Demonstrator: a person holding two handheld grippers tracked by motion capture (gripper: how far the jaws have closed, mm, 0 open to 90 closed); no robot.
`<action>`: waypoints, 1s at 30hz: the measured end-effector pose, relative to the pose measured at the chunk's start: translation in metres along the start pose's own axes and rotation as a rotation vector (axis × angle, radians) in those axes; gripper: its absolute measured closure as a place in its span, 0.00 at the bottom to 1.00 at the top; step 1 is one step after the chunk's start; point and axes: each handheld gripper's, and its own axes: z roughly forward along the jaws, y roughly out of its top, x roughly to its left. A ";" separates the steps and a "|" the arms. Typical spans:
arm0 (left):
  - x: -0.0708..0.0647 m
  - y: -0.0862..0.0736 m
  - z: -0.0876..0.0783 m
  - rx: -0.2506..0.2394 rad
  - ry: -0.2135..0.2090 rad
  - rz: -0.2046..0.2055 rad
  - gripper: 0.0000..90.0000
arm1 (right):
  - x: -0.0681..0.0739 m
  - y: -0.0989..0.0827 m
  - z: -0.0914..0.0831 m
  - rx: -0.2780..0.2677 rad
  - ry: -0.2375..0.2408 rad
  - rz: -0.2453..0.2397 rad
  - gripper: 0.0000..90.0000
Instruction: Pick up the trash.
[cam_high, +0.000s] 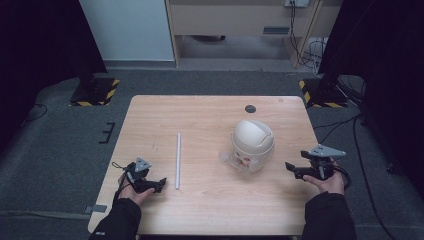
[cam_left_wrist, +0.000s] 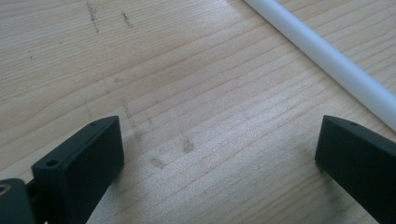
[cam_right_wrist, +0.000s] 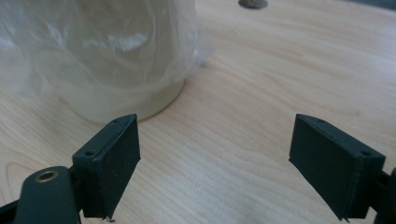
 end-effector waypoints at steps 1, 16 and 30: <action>0.000 0.000 0.000 0.000 0.000 0.000 0.00 | 0.000 0.000 0.000 0.000 0.000 0.000 0.18; 0.000 0.000 0.000 0.000 -0.002 -0.001 0.00 | 0.007 0.028 -0.022 -0.123 0.031 -0.031 0.18; 0.000 0.000 0.000 0.001 -0.005 0.003 0.00 | 0.017 0.051 -0.035 -0.196 0.094 -0.095 0.18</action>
